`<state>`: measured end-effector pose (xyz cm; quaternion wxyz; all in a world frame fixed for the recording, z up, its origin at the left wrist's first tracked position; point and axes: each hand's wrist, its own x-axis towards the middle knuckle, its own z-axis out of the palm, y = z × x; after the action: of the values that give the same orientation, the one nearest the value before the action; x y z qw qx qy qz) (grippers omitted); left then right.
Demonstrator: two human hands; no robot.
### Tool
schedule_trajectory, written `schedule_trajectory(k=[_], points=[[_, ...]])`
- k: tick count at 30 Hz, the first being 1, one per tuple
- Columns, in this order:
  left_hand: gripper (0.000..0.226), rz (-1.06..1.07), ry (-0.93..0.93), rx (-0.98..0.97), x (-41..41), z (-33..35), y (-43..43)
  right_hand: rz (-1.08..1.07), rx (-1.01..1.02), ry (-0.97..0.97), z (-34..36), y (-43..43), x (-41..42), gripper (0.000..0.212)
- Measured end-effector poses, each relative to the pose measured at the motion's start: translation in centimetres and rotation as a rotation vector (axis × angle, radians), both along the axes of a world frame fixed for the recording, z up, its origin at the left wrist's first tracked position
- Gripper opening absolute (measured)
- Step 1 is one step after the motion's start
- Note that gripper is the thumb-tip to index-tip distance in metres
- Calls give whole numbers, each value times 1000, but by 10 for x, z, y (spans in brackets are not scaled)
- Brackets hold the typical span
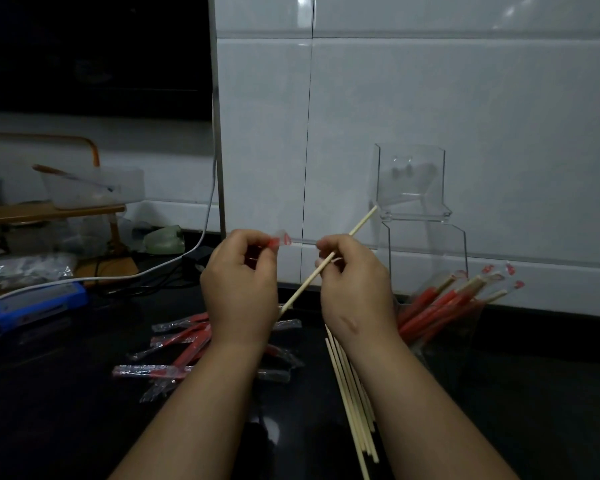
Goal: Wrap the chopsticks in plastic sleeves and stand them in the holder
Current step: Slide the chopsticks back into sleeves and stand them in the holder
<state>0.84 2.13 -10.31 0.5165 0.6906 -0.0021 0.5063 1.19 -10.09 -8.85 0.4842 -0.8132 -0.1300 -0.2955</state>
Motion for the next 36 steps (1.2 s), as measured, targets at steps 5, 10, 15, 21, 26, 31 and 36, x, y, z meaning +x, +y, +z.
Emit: schedule_trajectory(k=[5,10,15,21,26,31,36], points=[[23,1,20,-50,-2,3,-1,59,224,-28,0,4,-1,25],[25,22,67,-53,1,1,1,112,322,-153,4,6,-8,20],[15,95,125,2,5,-2,3,189,518,-306,7,8,-17,21],[15,142,172,65,5,-2,3,210,595,-344,8,8,-22,22],[15,152,181,79,3,-1,2,214,552,-314,7,10,-19,23],[16,144,190,76,1,0,1,185,527,-295,6,11,-18,20],[19,139,194,87,2,-1,1,173,530,-310,6,12,-17,20]])
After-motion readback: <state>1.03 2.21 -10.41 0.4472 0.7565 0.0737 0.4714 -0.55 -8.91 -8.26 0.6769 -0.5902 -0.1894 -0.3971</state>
